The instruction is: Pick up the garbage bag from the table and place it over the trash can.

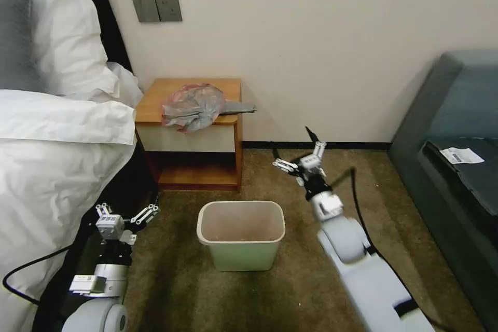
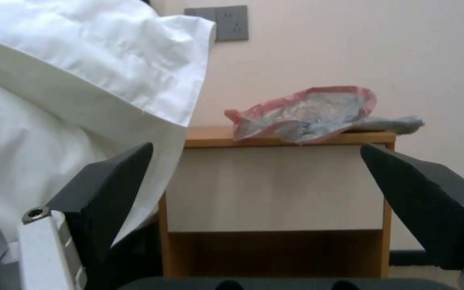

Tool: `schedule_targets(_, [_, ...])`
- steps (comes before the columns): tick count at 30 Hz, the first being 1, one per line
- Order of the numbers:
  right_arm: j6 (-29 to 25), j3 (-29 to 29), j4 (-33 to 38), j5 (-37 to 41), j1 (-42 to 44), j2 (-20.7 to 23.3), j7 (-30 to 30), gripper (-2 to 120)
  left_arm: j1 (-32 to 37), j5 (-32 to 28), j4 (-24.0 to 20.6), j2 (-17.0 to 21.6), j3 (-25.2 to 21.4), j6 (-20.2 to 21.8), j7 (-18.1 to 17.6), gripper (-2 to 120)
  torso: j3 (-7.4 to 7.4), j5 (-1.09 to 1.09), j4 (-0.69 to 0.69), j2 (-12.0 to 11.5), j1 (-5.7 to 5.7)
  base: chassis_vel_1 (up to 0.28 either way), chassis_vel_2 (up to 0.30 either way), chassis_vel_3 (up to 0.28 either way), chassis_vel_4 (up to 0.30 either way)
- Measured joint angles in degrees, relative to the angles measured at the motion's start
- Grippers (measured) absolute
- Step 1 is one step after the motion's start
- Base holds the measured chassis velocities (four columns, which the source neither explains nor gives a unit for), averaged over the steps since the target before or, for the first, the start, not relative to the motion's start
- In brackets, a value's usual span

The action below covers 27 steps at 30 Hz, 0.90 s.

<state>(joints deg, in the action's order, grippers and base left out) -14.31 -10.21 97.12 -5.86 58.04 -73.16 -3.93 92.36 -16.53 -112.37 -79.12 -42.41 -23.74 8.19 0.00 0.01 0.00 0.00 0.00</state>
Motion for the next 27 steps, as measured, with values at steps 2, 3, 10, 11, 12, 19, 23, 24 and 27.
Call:
schedule_targets(2, [0.0, 0.0, 0.0, 0.0, 0.0, 0.0, 0.0, 100, 0.0, -0.1, 0.1, -0.2, 0.3, -0.1, 0.0, 97, 0.0, -0.02, -0.01, 0.0, 0.0, 0.0, 0.0, 0.0, 0.0])
schedule_targets(3, [0.0, 0.0, 0.0, 0.0, 0.0, 0.0, 0.0, 100, 0.0, -0.7, 0.1, -0.4, 0.6, -0.2, 0.0, 97, 0.0, -0.02, -0.01, 0.0, 0.0, 0.0, 0.0, 0.0, 0.0])
schedule_targets(10, [2.0, 3.3, -3.8, -3.2, -4.7, 1.0, -3.2, 100, 0.2, -1.4, 0.2, -0.8, 0.9, 0.0, -0.2, 97, 0.0, 0.0, -0.01, 0.0, 0.0, 0.0, 0.0, 0.0, 0.0])
schedule_targets(11, [2.7, 4.2, -5.0, -4.4, -6.3, 1.3, -4.3, 100, 0.1, -1.4, 0.2, -0.9, 0.9, 0.0, -0.2, 97, 0.0, -0.01, -0.01, 0.0, 0.0, 0.0, 0.0, 0.0, 0.0])
schedule_targets(12, [3.8, 6.1, -7.3, -6.3, -9.0, 1.8, -6.2, 100, -0.1, -1.2, 0.3, -1.1, 0.9, 0.0, -0.2, 97, 0.0, -0.01, 0.0, 0.0, 0.0, 0.0, 0.0, 0.0, 0.0])
schedule_targets(19, [8.3, 12.9, -15.6, -13.8, -19.5, 3.9, -13.5, 100, -0.2, -1.1, 0.6, -1.7, 0.8, -0.2, -0.3, 97, 0.0, -0.01, 0.0, 0.0, 0.0, 0.0, 0.0, 0.0, 0.0])
schedule_targets(23, [9.3, 14.7, -17.7, -15.5, -22.0, 4.3, -15.2, 100, -0.2, -1.0, 1.1, -1.7, 0.6, -0.7, -0.3, 97, 0.0, 0.0, -0.01, 0.0, 0.0, 0.0, 0.0, 0.0, 0.0])
schedule_targets(24, [9.5, 15.8, -19.3, -16.0, -23.5, 3.9, -15.2, 100, -0.3, -1.0, 1.3, -1.7, 0.5, -0.8, -0.4, 97, 0.0, -0.01, -0.05, 0.0, 0.0, 0.0, 0.0, 0.0, 0.0])
schedule_targets(27, [9.9, 18.3, -22.6, -16.9, -26.6, 2.8, -15.2, 100, -0.3, -0.9, 1.3, -1.8, 0.6, -0.8, -0.4, 97, 0.0, -0.02, -0.03, 0.0, 0.0, 0.0, 0.0, 0.0, 0.0])
